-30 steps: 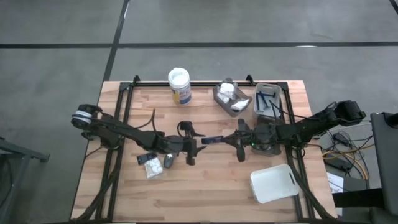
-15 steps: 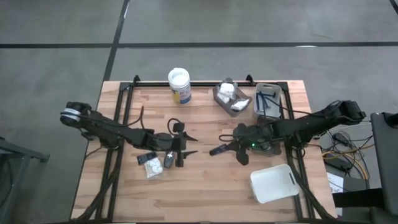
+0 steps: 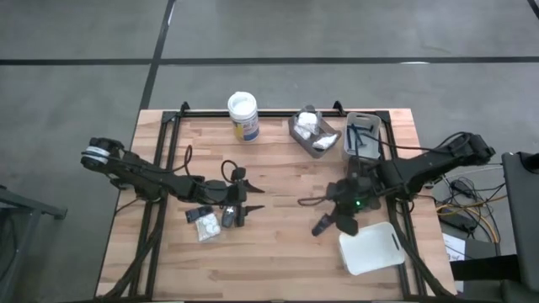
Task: Pick & Place Travel size toiletries
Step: Put the right blue shave cream into the white bin, then put the gray deodorant into the bottom black bin
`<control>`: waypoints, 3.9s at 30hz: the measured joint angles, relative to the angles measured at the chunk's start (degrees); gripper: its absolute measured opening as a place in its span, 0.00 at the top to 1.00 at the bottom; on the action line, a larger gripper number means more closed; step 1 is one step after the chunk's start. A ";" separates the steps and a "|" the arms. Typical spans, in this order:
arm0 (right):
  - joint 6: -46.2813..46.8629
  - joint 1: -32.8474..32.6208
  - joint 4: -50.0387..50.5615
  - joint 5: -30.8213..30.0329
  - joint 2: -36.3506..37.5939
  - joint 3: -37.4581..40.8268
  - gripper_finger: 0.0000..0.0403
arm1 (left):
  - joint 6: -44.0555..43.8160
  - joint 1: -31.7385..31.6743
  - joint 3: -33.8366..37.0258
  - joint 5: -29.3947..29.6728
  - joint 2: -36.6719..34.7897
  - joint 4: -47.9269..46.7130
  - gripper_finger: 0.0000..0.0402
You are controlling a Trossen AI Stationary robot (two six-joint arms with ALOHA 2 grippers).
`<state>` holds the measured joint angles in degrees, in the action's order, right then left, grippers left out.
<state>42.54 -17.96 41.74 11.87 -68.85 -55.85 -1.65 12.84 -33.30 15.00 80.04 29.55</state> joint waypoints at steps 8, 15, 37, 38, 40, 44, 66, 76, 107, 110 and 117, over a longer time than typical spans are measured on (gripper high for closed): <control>10.32 -7.39 1.21 11.07 0.44 0.25 0.98 | -0.17 0.00 0.02 0.00 0.03 0.01 0.43; 23.41 -13.45 11.99 10.27 2.10 -0.35 0.98 | -0.62 0.00 0.02 0.02 0.05 0.01 0.43; 29.03 -14.40 22.48 -1.58 2.68 4.11 0.98 | -1.86 0.00 0.02 0.04 0.07 0.03 0.43; 29.01 -14.40 22.42 -1.69 2.68 4.36 0.98 | -1.86 0.00 0.02 0.04 0.07 0.01 0.43; 29.17 -14.40 22.40 -1.71 2.66 4.85 0.98 | -1.86 0.00 0.01 0.04 0.07 0.01 0.43; 29.25 -14.40 22.27 -1.74 2.66 6.22 0.98 | -1.85 0.00 0.02 0.07 0.07 0.00 0.43; 29.28 -14.40 16.30 -1.56 2.63 8.44 0.90 | -1.81 -0.01 0.02 0.07 0.07 -0.36 0.43; 29.51 -14.40 14.93 -1.49 2.63 8.44 0.72 | -1.81 -0.02 0.00 0.07 0.10 -0.56 0.43; 6.49 -14.40 3.42 -20.84 2.74 0.57 0.61 | -4.20 0.02 0.02 -0.66 -2.67 -6.41 0.43; 0.70 -14.40 -2.14 -25.68 2.74 1.85 0.62 | -4.70 0.15 0.02 -1.31 -3.03 -7.62 0.43; -19.11 -14.39 -22.82 -34.20 2.35 10.75 0.66 | 1.20 2.13 0.02 -2.49 -3.16 -4.39 0.43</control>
<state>23.43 -32.35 18.92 -22.34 -66.50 -45.11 -0.45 14.98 -33.28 12.51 76.88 25.16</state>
